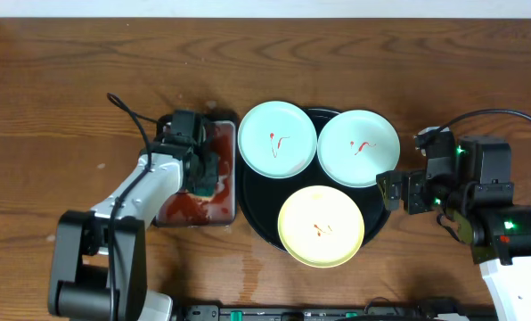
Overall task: Clean dirty plates on tray and stack at the side
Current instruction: 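Dip and rub the green sponge in the soapy basin with left gripper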
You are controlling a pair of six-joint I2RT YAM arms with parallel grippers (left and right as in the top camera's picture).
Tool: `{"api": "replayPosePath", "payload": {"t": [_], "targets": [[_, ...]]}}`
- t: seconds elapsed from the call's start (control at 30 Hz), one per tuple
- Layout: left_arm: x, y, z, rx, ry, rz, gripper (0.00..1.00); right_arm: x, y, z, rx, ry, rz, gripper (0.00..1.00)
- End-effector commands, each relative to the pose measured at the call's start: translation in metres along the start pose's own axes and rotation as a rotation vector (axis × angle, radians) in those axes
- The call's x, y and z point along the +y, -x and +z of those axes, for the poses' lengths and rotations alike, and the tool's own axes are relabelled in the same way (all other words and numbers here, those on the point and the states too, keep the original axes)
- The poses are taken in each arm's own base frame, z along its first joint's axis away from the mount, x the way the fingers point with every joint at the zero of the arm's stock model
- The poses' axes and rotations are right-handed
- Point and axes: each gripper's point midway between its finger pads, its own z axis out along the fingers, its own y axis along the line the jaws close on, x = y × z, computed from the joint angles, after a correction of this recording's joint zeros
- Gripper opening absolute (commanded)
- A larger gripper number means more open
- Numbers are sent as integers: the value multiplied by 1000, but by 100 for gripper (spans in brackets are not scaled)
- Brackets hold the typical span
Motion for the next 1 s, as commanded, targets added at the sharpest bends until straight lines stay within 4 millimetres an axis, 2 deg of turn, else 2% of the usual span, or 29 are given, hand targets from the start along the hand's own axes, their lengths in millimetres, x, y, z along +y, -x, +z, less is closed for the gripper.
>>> {"api": "replayPosePath", "payload": {"t": [0.0, 0.27, 0.4, 0.6, 0.77, 0.97], "targets": [[-2, 2, -16, -23, -6, 13, 7, 1, 6, -5, -15, 8, -12, 99], [-6, 15, -50, -125, -42, -100, 7, 1, 6, -5, -15, 8, -11, 99], [-9, 23, -65, -186, -63, -100, 7, 1, 6, -5, -15, 8, -11, 99], [-11, 28, -82, -237, -87, -149, 7, 1, 6, -5, -15, 8, -11, 99], [-7, 15, -79, -190, -72, -164, 7, 1, 6, -5, -15, 8, -11, 99], [0, -7, -64, -125, -47, -169, 7, 1, 6, -5, -15, 8, -11, 99]]}}
